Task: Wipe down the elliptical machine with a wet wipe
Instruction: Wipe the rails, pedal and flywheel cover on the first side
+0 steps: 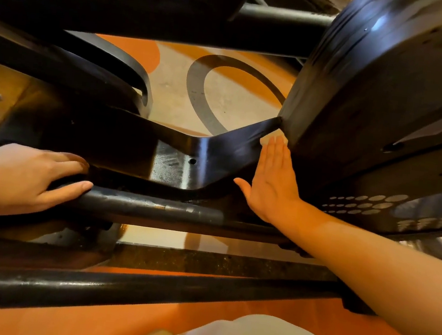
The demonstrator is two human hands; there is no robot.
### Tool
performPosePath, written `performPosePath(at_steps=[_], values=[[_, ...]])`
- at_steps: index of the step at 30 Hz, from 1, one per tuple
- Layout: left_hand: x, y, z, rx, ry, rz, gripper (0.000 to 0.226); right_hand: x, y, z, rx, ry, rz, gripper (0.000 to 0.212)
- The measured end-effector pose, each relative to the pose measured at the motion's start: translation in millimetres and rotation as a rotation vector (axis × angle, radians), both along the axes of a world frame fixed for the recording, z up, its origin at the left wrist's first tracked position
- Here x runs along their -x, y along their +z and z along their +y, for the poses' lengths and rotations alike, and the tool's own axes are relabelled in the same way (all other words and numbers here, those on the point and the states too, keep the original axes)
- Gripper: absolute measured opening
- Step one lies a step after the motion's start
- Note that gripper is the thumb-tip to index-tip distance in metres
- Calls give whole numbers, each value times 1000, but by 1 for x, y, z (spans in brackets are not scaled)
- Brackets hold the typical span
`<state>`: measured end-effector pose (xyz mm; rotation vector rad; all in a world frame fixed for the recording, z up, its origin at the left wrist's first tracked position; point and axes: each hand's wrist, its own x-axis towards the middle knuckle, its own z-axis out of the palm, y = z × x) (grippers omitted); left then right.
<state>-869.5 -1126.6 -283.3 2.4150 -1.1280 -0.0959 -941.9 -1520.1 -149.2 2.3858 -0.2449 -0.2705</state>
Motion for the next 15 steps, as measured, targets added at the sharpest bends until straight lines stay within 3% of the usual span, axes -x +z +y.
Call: performPosePath(at_steps=[2, 5, 10, 13, 15], values=[[3, 7, -7, -70, 40, -11, 25, -12, 1, -1, -23, -28, -4, 97], [6, 8, -13, -189, 101, -79, 55, -32, 7, 3, 84, -33, 9, 91], [13, 7, -20, -214, 96, -48, 66, -21, 29, 0, 385, 294, 159, 57], [15, 12, -35, -171, 5, -57, 62, -11, 41, -13, 179, 375, 175, 38], [15, 10, -44, -148, -52, -90, 60, -14, 41, -20, 231, 414, 179, 40]])
